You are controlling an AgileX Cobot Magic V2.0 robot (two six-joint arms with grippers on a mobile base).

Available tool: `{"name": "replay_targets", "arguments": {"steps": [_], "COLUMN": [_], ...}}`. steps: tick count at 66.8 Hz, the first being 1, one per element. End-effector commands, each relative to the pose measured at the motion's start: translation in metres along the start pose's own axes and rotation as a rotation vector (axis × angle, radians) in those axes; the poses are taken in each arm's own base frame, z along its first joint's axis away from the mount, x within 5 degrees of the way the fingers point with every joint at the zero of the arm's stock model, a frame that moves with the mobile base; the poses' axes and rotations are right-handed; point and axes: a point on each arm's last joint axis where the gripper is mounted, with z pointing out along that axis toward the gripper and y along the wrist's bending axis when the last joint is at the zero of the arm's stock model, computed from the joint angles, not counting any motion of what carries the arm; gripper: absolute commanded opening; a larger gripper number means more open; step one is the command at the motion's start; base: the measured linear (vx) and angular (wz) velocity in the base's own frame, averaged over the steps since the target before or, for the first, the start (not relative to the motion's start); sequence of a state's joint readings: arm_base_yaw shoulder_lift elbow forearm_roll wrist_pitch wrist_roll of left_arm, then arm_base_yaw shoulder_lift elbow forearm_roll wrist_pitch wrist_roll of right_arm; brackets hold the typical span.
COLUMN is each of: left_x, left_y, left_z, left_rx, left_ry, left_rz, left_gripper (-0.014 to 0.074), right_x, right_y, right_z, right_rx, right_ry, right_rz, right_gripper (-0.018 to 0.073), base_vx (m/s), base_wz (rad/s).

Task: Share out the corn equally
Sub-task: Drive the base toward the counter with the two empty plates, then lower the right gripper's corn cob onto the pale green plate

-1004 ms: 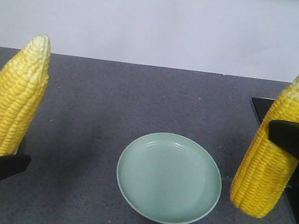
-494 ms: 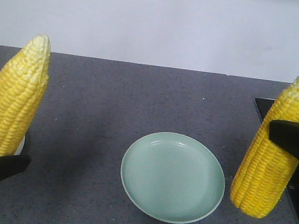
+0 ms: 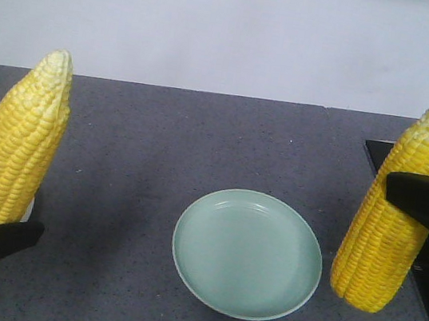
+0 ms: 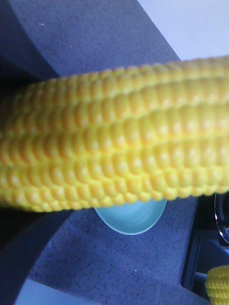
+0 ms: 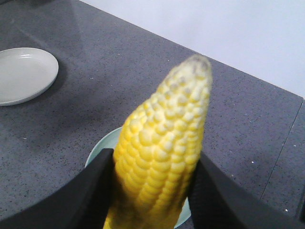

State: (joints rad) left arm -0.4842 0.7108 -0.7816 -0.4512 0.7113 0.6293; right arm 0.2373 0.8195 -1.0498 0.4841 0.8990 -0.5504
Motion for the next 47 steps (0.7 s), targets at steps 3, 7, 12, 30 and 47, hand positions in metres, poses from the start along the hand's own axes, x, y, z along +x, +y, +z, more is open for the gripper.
{"name": "replay_targets", "arguments": {"steps": [3, 7, 12, 30, 47], "left_x": [-0.0121, -0.0121, -0.0121, -0.0121, -0.0121], "left_y": [0.0024, 0.0024, 0.0024, 0.0024, 0.0024], "left_z": [-0.0049, -0.0049, -0.0049, -0.0049, -0.0049], "left_rx": [-0.027, -0.027, -0.027, -0.027, -0.027], "left_ry": [-0.086, -0.086, -0.086, -0.086, -0.086], "left_rz": [-0.02, -0.02, -0.02, -0.02, -0.02], "left_gripper": [0.0271, 0.0271, 0.0271, 0.0271, 0.0271], "right_x": [-0.0122, -0.0135, -0.0157, -0.0164, -0.0177], "right_y": [-0.0008, -0.0016, -0.0029, -0.0021, 0.0028], "right_z": [-0.0066, -0.0068, -0.0071, -0.0071, -0.0057], "right_rx": [0.025, 0.034, 0.049, 0.039, -0.03], "right_ry": [-0.092, -0.107, -0.131, -0.138, -0.147], "right_rz": [0.0, 0.0, 0.001, 0.013, 0.096], "right_gripper": [0.0112, 0.0112, 0.0112, 0.0112, 0.0112], "base_vx": [0.0, 0.0, 0.0, 0.0, 0.0], "base_wz": [0.0, 0.0, 0.0, 0.0, 0.0]}}
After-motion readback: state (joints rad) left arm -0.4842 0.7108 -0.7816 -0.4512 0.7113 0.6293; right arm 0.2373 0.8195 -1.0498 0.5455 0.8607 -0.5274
